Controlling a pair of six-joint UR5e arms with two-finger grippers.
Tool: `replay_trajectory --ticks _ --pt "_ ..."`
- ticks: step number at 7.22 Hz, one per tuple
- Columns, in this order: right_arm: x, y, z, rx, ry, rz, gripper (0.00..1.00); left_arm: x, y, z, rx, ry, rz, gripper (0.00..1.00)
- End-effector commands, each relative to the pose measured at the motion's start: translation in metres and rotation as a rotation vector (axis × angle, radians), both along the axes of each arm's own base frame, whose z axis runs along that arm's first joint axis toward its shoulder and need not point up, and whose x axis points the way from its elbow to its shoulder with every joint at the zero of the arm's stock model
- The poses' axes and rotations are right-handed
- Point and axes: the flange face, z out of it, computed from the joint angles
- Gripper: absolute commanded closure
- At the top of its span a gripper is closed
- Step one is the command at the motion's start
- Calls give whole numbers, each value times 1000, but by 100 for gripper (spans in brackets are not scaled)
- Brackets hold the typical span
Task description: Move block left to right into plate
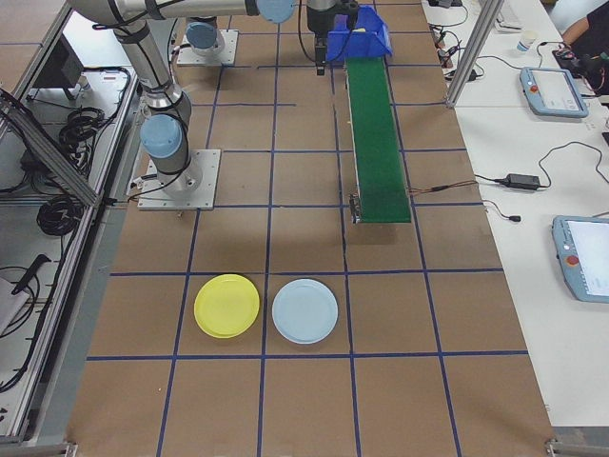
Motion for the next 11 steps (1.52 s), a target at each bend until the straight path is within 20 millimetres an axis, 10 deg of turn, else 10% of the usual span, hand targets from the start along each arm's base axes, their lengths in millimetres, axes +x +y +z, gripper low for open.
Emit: replay_trajectory --ticks 1,6,9,11 --pt "1 0 0 -2 -1 2 0 -66 -2 26 -49 -1 33 98" --pt "1 0 -2 3 1 2 0 -174 -41 -44 -165 24 -9 98" --pt "1 0 -2 3 -1 2 0 -179 -46 -72 -124 19 -19 92" --pt "1 0 -2 3 -1 2 0 -179 -43 -77 -117 18 -29 5"
